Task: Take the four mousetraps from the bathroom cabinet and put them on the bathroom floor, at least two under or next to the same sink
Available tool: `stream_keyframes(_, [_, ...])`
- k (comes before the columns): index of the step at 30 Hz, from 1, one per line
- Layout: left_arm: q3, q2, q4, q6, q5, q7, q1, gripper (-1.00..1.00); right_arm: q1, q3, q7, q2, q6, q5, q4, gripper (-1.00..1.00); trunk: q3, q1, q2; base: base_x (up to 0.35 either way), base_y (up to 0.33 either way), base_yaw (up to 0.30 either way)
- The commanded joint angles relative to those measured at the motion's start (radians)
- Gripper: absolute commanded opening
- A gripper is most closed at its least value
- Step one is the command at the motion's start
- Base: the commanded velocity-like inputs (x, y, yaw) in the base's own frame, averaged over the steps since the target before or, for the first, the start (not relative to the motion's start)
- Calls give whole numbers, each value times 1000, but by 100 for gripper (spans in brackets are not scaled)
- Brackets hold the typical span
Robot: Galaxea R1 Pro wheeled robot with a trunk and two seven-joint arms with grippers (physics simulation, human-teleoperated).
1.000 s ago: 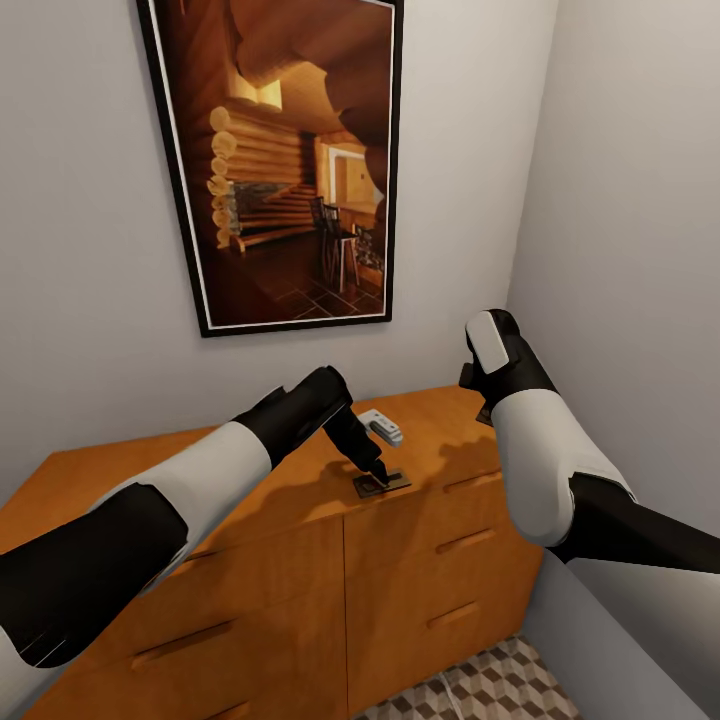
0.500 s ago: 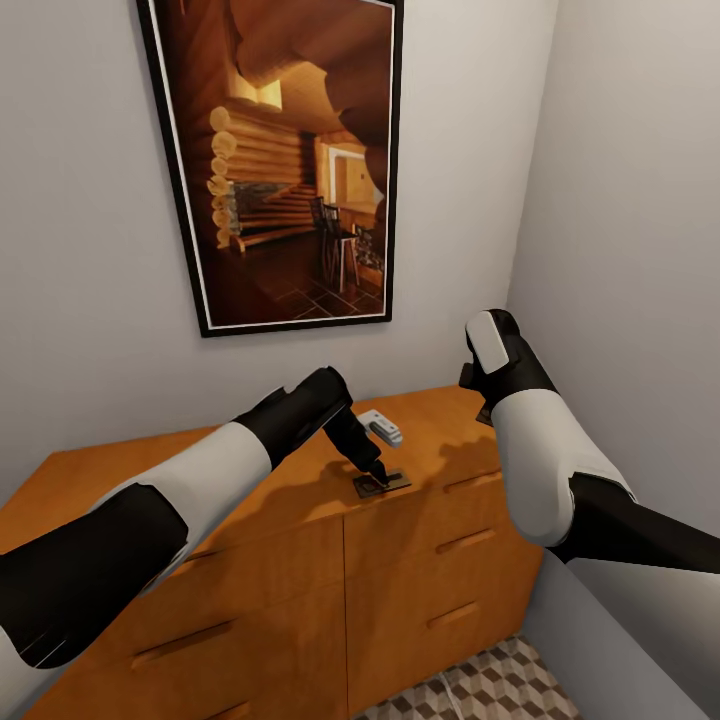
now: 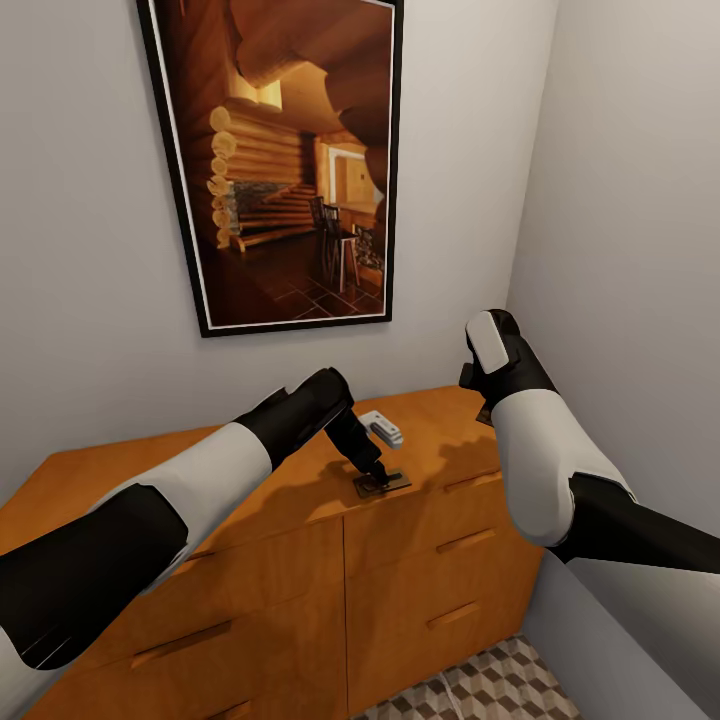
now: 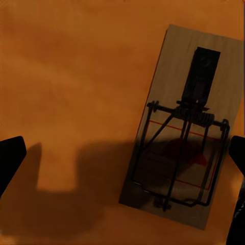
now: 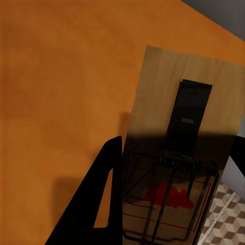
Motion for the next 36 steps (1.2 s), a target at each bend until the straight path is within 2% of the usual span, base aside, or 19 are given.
stream_keyframes(1, [-2, 0, -2, 4, -6, -6, -1, 100, -1, -3, -8, 1, 2, -12, -1, -100, -1, 0, -1, 0, 0, 0])
stream_keyframes(14, [-3, 0, -8, 4, -6, -8, -1, 100, -1, -3, -8, 1, 2, -12, -1, -100, -1, 0, -1, 0, -87, 0])
stream_keyframes(36, [-2, 0, 4, 4, -5, -2, -1, 100, -1, -3, -8, 1, 2, -12, 1, -100, -1, 0, -1, 0, -7, 0])
